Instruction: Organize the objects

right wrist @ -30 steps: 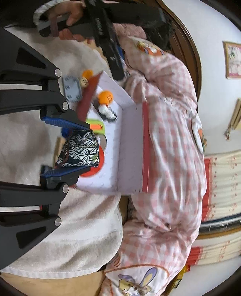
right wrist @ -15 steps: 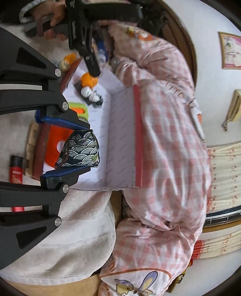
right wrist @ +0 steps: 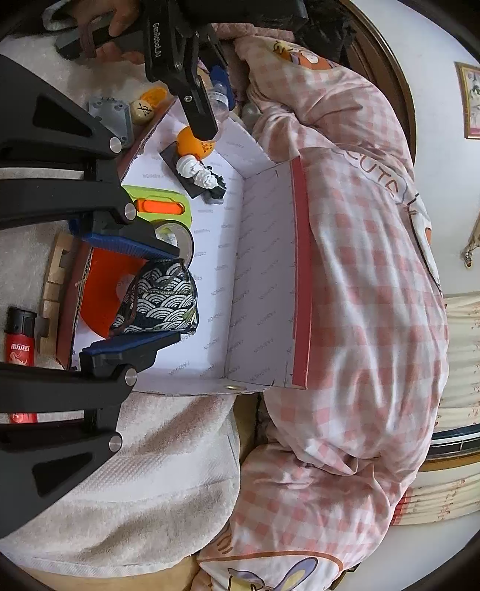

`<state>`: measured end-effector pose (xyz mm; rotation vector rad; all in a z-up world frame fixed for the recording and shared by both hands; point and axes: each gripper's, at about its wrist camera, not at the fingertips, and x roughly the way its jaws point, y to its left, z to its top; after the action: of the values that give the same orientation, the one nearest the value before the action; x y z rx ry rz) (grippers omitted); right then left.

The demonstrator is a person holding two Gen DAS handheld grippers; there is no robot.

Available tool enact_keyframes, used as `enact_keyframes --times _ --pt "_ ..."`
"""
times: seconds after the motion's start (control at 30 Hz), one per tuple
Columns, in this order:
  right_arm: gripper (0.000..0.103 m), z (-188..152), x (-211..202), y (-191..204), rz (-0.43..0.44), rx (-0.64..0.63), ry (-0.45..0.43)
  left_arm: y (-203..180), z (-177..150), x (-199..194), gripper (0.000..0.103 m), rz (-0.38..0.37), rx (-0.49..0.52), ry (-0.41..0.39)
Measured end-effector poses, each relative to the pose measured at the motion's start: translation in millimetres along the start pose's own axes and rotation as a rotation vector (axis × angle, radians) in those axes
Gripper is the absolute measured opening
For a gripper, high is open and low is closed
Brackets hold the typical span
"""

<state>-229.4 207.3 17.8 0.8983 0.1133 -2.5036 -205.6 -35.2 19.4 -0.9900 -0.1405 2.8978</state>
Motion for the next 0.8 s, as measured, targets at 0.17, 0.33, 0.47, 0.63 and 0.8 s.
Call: enact_keyframes --times 0.17,0.33,0.47,0.63,0.8 --pt "0.038 0 1 0 -0.004 -0.003 0.010 -1 -1 1 0.101 0.005 0.007 -0.001" --pt "0.038 -1 6 3 -0.015 -0.021 0.036 -1 -1 0 0.101 0.008 0.010 0.001" --pt "0.038 -2 7 3 -0.022 -0.023 0.045 -1 -1 0 0.101 0.010 0.010 0.001" --pt "0.040 -2 9 5 -0.035 -0.035 0.054 -3 -1 0 0.101 0.017 0.023 0.007" --pt "0.040 -4 10 9 -0.049 -0.056 0.062 -3 -1 -1 0.101 0.015 0.020 0.009"
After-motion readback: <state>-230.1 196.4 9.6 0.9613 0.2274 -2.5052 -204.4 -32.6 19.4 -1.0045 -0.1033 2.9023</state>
